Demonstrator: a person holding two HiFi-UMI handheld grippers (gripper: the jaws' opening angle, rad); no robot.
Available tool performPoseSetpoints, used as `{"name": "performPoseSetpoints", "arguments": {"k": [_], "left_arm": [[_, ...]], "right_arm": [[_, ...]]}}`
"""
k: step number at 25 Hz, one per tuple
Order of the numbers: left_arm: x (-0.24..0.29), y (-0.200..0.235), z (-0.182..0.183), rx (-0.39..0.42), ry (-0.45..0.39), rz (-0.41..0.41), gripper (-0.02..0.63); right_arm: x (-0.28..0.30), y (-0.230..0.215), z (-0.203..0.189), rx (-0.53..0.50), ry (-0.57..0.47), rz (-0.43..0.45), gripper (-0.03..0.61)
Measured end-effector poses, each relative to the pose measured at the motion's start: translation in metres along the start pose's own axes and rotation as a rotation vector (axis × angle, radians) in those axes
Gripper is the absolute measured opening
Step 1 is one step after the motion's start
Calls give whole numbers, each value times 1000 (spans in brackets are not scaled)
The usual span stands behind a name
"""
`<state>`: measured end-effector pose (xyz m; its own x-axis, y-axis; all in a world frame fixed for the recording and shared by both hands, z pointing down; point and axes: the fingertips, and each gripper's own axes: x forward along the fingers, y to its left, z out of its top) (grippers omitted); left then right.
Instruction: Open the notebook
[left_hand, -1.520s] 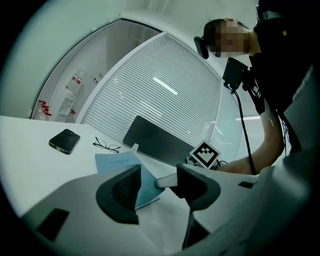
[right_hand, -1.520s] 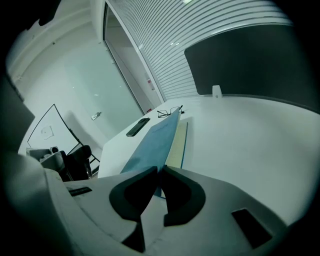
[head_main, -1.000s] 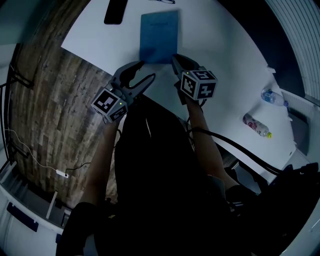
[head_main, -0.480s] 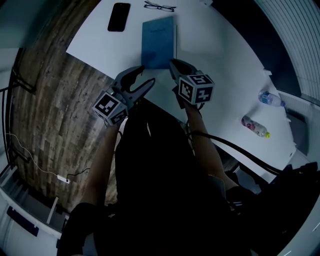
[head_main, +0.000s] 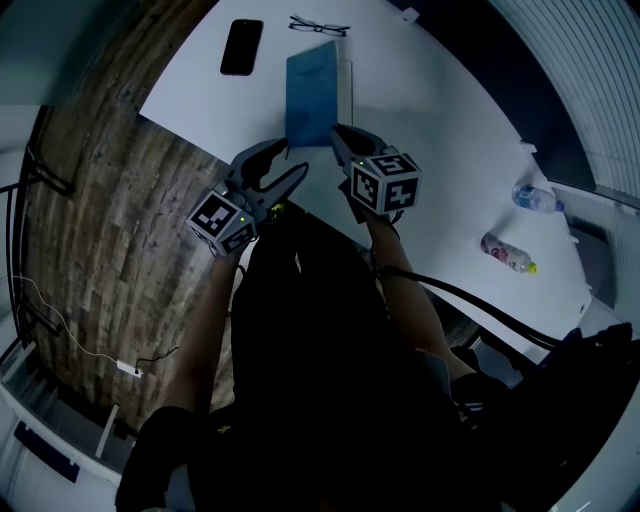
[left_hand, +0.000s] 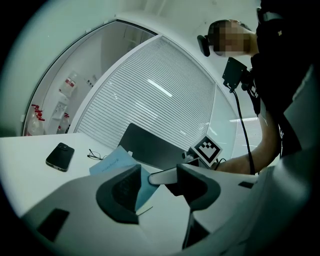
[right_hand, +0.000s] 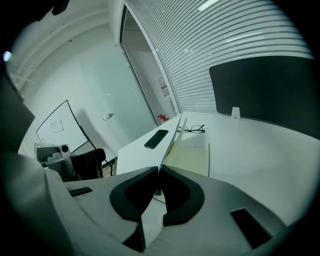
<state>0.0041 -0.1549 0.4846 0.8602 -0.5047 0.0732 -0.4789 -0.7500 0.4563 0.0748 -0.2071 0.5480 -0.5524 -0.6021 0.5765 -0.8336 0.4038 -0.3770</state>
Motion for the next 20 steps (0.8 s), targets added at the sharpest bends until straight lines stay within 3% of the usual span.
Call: {"name": "performPoseSetpoints", "arguments": {"k": [20], "left_arm": [[-32,18,9,-18,-60,45,219]], "right_arm": [[14,48,17,-83,2,64,23]]}}
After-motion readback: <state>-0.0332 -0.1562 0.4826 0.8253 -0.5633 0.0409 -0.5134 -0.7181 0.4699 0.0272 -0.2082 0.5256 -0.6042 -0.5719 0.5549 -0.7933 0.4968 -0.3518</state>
